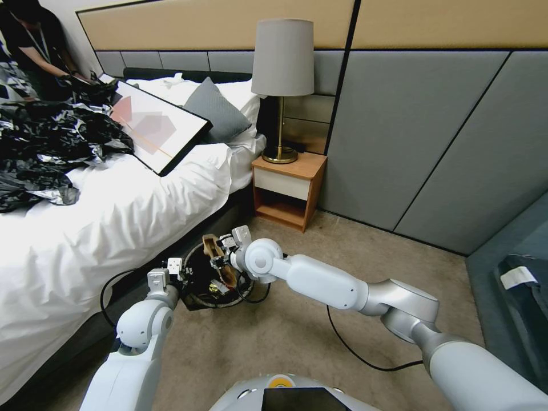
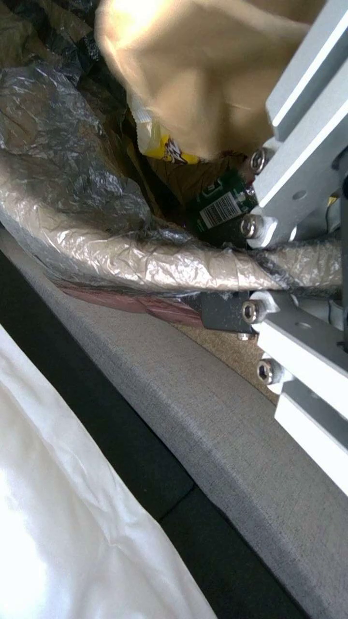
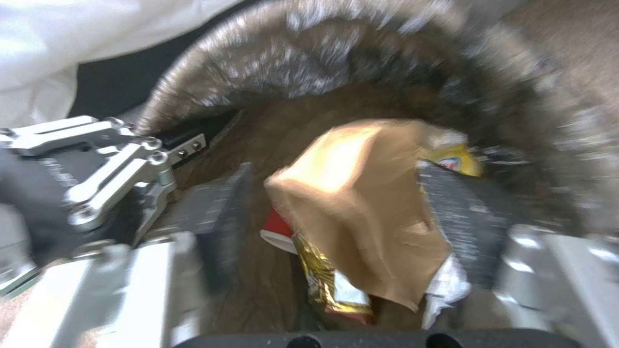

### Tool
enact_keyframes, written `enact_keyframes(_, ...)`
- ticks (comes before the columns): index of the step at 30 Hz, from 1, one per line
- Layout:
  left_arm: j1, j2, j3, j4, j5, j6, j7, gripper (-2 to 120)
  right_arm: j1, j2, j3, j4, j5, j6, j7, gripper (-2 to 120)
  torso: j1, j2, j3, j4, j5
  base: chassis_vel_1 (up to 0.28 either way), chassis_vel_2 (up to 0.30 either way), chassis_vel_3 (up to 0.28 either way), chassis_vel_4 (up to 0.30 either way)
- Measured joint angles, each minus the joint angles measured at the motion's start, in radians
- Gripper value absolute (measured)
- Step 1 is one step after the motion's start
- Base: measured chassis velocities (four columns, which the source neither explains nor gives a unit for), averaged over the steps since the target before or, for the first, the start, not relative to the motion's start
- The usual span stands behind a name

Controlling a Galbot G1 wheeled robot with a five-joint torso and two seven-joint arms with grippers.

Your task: Pick up the trash bin, then pick up the garbage from the floor and place it into the trash bin.

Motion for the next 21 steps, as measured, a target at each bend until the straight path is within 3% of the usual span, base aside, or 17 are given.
enact_keyframes(6, -0.005, 0.0, 0.006, 0.006, 0.003, 0.0, 0.0, 0, 0.006, -0.053, 0.023, 0.067, 0.035, -0.004, 0.018, 99, 0.0, 0.0, 0.0, 0.0, 0.0, 0.0, 0.0, 0.0, 0.0)
enact_keyframes(15, -0.01, 0.006, 0.01, 0.011, 0.004, 0.0, -0.002, 0, 0.058, -0.15, 0.154, 0.192, 0.142, -0.007, 0.075, 100, 0.0, 0.0, 0.0, 0.0002, 0.0002, 0.0, 0.0, 0.0, 0.0)
enact_keyframes(21, -0.01, 0.007, 0.01, 0.011, 0.003, 0.0, -0.002, 0, 0.089, -0.238, 0.249, 0.228, 0.093, -0.008, 0.042, 100, 0.0, 0.0, 0.0, -0.0001, 0.0001, 0.0, 0.0, 0.0, 0.0)
